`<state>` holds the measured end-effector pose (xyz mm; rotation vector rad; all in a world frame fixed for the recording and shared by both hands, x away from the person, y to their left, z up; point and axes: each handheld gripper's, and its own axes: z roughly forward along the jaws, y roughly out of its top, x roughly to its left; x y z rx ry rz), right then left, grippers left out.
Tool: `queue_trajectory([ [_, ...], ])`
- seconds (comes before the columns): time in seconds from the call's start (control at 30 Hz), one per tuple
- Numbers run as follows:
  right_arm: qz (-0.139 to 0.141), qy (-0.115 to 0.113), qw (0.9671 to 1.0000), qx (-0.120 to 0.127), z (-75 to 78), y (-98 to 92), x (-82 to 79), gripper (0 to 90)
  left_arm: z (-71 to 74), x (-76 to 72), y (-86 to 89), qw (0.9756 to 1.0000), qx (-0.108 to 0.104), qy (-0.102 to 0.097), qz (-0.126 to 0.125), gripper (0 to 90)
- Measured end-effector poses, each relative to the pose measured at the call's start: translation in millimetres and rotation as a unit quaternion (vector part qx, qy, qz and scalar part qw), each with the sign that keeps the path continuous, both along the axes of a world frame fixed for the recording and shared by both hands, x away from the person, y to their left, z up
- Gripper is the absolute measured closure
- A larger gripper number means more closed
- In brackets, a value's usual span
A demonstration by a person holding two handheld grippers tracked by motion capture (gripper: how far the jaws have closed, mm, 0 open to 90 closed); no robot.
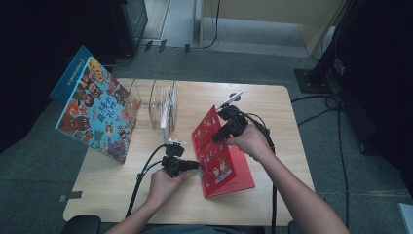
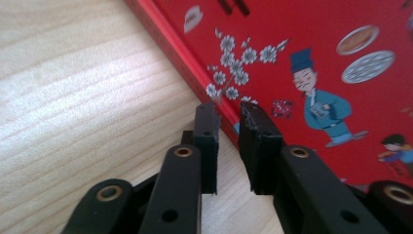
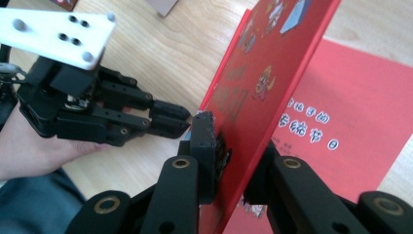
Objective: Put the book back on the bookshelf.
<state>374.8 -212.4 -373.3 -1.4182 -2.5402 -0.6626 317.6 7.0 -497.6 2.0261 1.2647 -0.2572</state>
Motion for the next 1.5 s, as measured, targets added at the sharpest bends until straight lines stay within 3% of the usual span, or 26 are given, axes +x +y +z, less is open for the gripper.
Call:
queue_trajectory([
  [0.23, 0.009, 0.013, 0.9995, -0.028, 10.8, -2.7, -3.1, 88.4, 1.1, -3.4, -0.8, 0.9998, -0.003, -0.017, -0.006, 56.0],
  [0.33, 0.021, 0.001, 0.9992, -0.035, 14.0, -4.3, -5.6, 88.5, 2.3, -3.6, -0.6, 0.9996, -0.011, -0.026, -0.007, 49.0],
  [0.43, 0.02, -0.005, 0.9995, -0.026, 19.5, -6.3, -7.2, 88.5, 5.8, -1.6, 2.1, 0.9992, -0.027, -0.031, -0.002, 44.4],
  [0.77, 0.016, -0.014, 0.9986, 0.048, 61.3, -27.7, -11.6, 88.6, 29.6, 9.2, 1.5, 0.9962, -0.073, -0.045, -0.016, 37.2],
  [0.9, 0.025, -0.013, 0.9972, 0.069, 67.1, -30.8, -17.5, 88.6, 35.2, 11.2, 1.6, 0.9931, -0.106, -0.044, -0.026, 33.8],
  [1.07, 0.026, -0.013, 0.9945, 0.1, 67.2, -40.2, -22.5, 88.4, 40.1, 14.1, 1.5, 0.9903, -0.127, -0.044, -0.035, 28.5],
  [1.17, 0.027, -0.016, 0.991, 0.13, 65.1, -49.0, -25.0, 88.3, 46.1, 16.8, 0.0, 0.9884, -0.14, -0.042, -0.039, 22.0],
  [1.23, 0.029, -0.021, 0.9885, 0.147, 63.2, -54.5, -27.2, 88.4, 50.9, 18.0, -2.9, 0.9888, -0.135, -0.045, -0.044, 18.4],
  [1.43, 0.044, -0.033, 0.9799, 0.192, 54.0, -68.6, -35.8, 88.4, 60.2, 21.4, -0.5, 0.9848, -0.157, -0.049, -0.056, 16.5],
  [1.5, 0.054, -0.042, 0.9774, 0.2, 50.6, -69.6, -39.2, 88.5, 64.3, 20.8, 1.1, 0.9838, -0.156, -0.063, -0.062, 16.1],
])
